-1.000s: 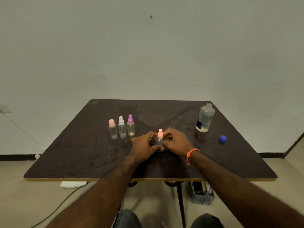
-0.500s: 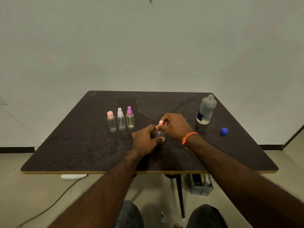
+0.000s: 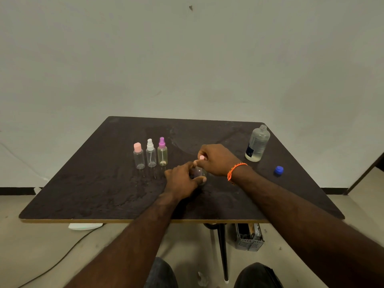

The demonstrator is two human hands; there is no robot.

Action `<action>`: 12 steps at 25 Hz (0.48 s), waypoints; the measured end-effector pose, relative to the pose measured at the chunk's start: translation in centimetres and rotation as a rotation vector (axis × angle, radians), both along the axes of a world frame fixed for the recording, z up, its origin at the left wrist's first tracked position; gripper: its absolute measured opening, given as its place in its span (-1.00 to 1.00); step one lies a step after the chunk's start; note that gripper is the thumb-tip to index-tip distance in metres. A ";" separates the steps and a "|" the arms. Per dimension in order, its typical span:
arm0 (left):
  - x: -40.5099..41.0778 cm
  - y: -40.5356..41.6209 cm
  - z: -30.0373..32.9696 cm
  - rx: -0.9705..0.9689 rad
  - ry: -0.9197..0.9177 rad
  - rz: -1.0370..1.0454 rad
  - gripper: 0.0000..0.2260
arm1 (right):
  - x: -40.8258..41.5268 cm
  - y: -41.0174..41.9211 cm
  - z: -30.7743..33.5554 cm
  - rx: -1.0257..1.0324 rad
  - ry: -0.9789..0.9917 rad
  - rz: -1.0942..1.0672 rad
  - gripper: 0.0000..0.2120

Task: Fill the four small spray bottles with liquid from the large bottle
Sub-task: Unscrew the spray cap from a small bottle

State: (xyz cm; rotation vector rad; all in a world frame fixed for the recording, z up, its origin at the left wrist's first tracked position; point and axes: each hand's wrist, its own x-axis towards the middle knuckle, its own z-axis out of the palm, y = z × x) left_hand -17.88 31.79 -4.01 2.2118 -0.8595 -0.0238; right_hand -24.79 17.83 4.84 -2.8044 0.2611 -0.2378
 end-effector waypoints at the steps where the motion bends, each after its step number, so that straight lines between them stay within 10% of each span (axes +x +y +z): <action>1: 0.0 0.0 0.0 0.005 0.001 -0.004 -0.50 | 0.1 0.0 -0.1 0.001 -0.002 0.009 -0.87; 6: 0.2 0.1 -0.2 0.012 0.005 -0.017 -0.53 | -0.2 0.2 0.3 0.128 0.056 0.070 -0.64; 12: 0.2 0.1 0.0 0.028 0.013 -0.041 -0.56 | -0.4 0.0 0.0 0.020 0.022 -0.038 -0.83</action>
